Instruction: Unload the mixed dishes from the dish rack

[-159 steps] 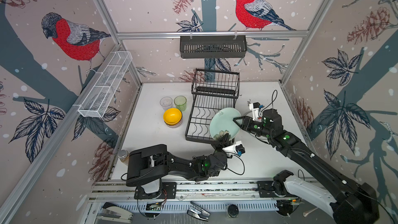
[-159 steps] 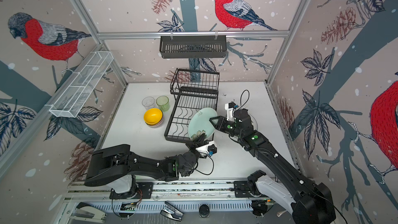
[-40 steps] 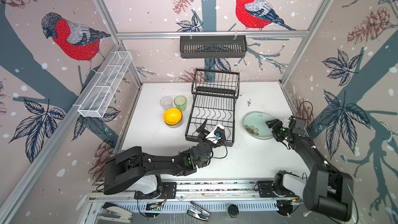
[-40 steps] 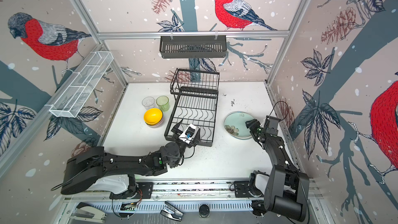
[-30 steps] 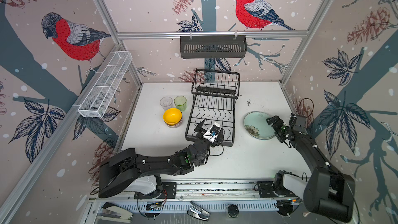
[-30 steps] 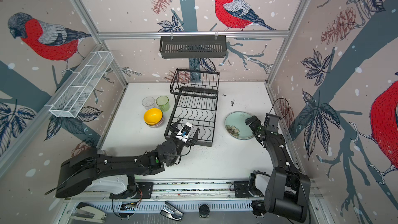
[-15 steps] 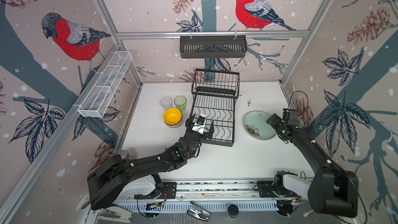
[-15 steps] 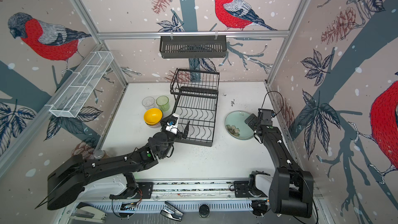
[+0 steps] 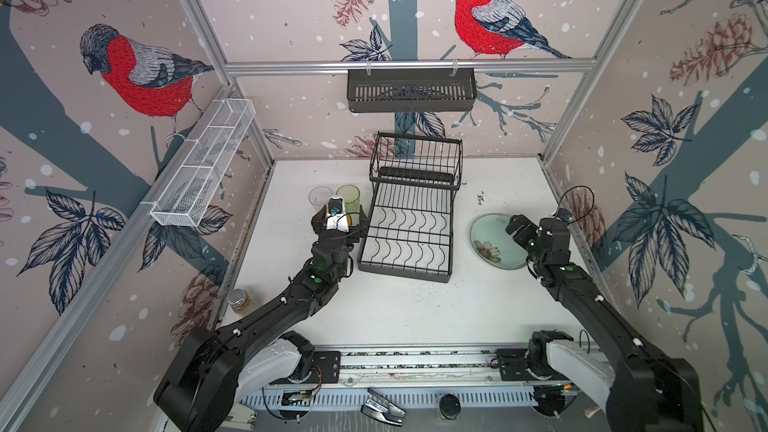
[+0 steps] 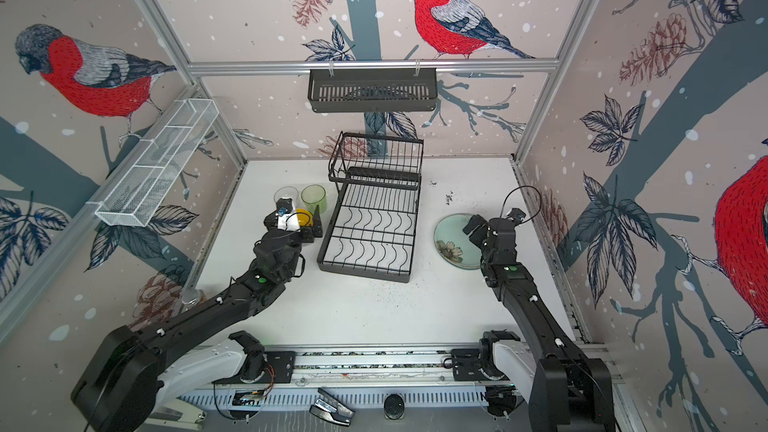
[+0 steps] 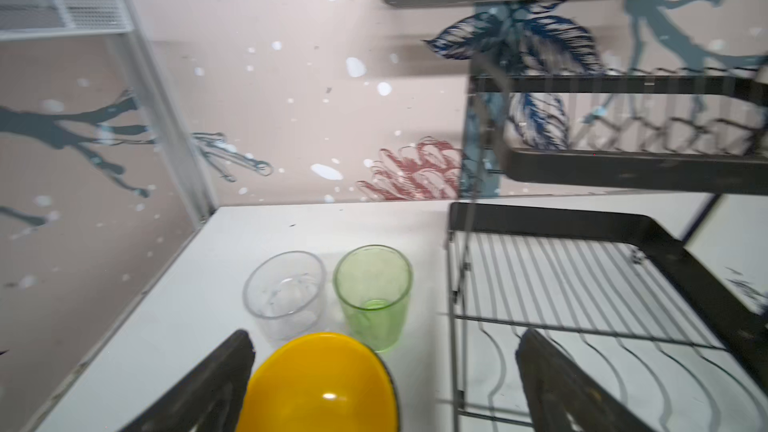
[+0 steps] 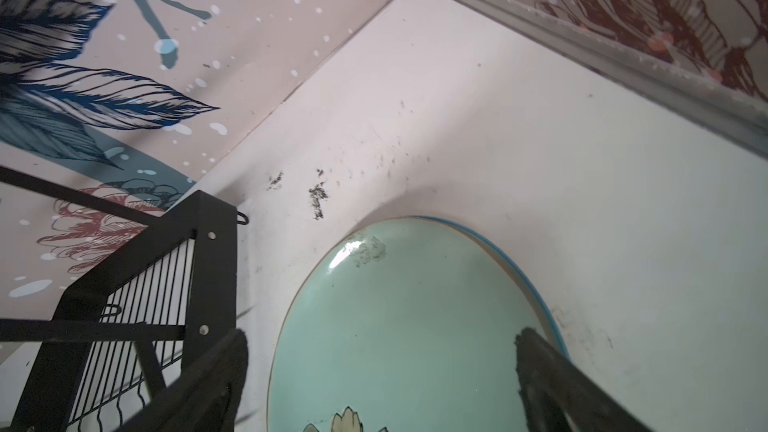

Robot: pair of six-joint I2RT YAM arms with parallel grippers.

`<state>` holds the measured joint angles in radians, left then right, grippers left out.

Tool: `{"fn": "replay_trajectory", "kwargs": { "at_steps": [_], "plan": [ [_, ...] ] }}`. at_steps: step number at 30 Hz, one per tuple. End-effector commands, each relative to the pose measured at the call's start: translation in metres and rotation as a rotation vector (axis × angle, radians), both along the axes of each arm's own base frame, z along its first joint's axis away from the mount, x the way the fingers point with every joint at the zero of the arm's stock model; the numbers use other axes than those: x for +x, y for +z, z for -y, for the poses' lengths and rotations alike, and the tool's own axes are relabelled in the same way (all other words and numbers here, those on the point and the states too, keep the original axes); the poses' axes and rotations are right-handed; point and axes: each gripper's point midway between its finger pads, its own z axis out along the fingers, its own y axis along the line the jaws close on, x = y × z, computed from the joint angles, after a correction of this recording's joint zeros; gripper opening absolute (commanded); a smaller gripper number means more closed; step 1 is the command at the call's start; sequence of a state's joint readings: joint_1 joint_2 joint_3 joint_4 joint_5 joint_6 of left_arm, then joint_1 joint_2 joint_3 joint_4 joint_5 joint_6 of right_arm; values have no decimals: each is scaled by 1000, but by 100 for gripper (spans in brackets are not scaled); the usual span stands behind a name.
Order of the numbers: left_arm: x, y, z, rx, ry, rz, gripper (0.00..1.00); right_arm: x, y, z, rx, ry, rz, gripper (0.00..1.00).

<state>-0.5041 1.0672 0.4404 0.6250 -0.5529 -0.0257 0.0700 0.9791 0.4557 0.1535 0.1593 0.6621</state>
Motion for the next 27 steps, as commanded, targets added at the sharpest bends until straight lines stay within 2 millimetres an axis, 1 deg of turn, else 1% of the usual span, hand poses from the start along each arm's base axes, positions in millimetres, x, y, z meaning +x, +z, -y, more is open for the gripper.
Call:
{"fn": "replay_trajectory", "kwargs": {
  "at_steps": [1,4,8,12,14,15,17,19,22,23,24,26,27],
  "plan": [
    [7,0,-35,-12,90,27,98,12,52,8,-142,-54,237,100],
    [15,-15,-61,-2,157,17,99,12,57,10,-220,-65,275,100],
    [24,-37,-74,40,197,-32,98,8,44,21,-294,-129,269,100],
    [19,-55,-93,25,236,-34,99,7,30,26,-301,-161,242,100],
    [17,-59,-99,-6,233,-16,99,2,27,27,-320,-163,274,100],
    [17,-62,-102,-3,239,-20,98,-2,27,25,-335,-141,312,100],
    [19,-64,-103,16,248,-27,99,-6,37,18,-351,-98,396,100],
    [20,-68,-104,34,251,-23,98,-6,41,14,-390,-77,422,100],
    [18,-70,-107,54,254,10,98,-4,31,21,-437,-108,350,100],
    [16,-68,-105,56,242,36,99,-7,28,24,-447,-124,339,100],
    [14,-70,-104,55,229,37,98,-10,26,27,-447,-142,345,100],
    [14,-70,-100,60,205,43,98,-9,27,29,-443,-139,342,100],
    [15,-71,-101,59,208,38,99,-11,30,29,-470,-142,361,100]
  ]
}}
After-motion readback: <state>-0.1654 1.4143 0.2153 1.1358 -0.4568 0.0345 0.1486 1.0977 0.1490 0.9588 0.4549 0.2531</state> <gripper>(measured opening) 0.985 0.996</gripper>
